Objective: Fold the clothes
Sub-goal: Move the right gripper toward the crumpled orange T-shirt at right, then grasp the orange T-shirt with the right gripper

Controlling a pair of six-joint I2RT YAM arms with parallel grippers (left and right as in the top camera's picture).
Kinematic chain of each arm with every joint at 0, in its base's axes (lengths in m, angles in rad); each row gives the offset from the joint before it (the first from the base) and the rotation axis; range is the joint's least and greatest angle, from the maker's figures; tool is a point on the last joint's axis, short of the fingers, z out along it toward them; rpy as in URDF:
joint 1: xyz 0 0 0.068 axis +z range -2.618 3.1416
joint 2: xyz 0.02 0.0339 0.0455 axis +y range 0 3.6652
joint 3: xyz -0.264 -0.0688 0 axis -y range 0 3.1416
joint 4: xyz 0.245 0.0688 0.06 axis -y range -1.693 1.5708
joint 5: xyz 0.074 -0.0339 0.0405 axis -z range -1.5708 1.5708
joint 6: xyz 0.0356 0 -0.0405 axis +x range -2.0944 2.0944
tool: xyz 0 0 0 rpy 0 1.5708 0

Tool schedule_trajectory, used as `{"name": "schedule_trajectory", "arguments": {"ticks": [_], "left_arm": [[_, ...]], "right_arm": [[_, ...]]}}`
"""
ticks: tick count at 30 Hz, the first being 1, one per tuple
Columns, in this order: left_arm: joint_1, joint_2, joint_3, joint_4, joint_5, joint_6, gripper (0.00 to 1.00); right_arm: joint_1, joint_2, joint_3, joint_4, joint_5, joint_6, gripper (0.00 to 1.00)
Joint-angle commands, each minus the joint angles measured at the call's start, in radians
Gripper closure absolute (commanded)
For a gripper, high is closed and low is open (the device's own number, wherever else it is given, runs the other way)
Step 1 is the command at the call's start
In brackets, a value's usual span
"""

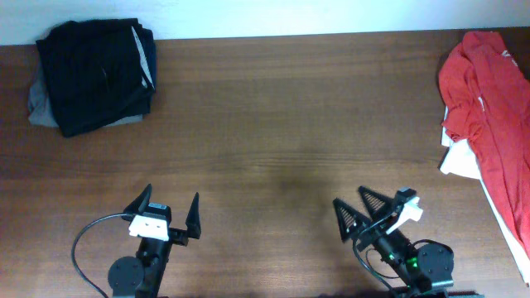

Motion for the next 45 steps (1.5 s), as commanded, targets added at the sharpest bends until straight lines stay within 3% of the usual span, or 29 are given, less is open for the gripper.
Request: {"name": "schedule_trajectory", "arguments": {"ticks": [1, 4, 8, 11, 14, 19, 24, 27, 30, 33, 38, 45], "left_arm": [[-0.004, -0.005, -0.005, -0.001, -0.002, 0.016, 0.01], [-0.004, -0.005, -0.005, -0.001, -0.002, 0.016, 0.01], [-0.004, -0.005, -0.005, -0.001, -0.002, 0.016, 0.01], [-0.004, -0.005, -0.005, -0.001, -0.002, 0.016, 0.01], [-0.004, -0.005, -0.005, -0.001, -0.002, 0.016, 0.01], [-0.004, -0.005, -0.005, -0.001, -0.002, 0.016, 0.01], [-0.004, -0.005, -0.005, -0.001, -0.002, 0.016, 0.01], [-0.004, -0.005, -0.005, -0.001, -0.002, 0.016, 0.01], [-0.004, -0.005, -0.005, -0.001, -0.002, 0.016, 0.01], [-0.004, -0.005, -0.005, -0.001, -0.002, 0.016, 0.01], [-0.004, -0.005, -0.005, -0.001, -0.002, 0.016, 0.01], [-0.004, -0.005, -0.005, -0.001, -0.002, 0.016, 0.01]], "right_arm": [[-0.003, -0.008, -0.007, 0.112, -0.188, 0.288, 0.02], [-0.003, -0.008, -0.004, 0.366, -0.142, 0.28, 0.02], [-0.004, 0.004, 0.06, 0.361, 0.011, 0.14, 0.02], [-0.004, 0.084, 0.206, 0.16, 0.201, -0.079, 0.02], [-0.004, 0.319, 0.484, -0.071, 0.509, -0.351, 0.02], [-0.007, 0.828, 0.981, -0.354, 1.057, -0.521, 0.02], [-0.167, 1.332, 1.456, -0.698, 1.073, -0.567, 0.01], [-0.28, 1.569, 1.649, -0.853, 1.07, -0.597, 0.02], [-0.352, 1.702, 1.672, -0.825, 1.068, -0.598, 0.02], [-0.408, 1.839, 1.673, -0.782, 0.952, -0.732, 0.02], [-0.457, 2.09, 1.673, -0.753, 0.875, -0.813, 0.0], [-0.454, 2.205, 1.672, -0.681, 0.838, -0.813, 0.15]]}}
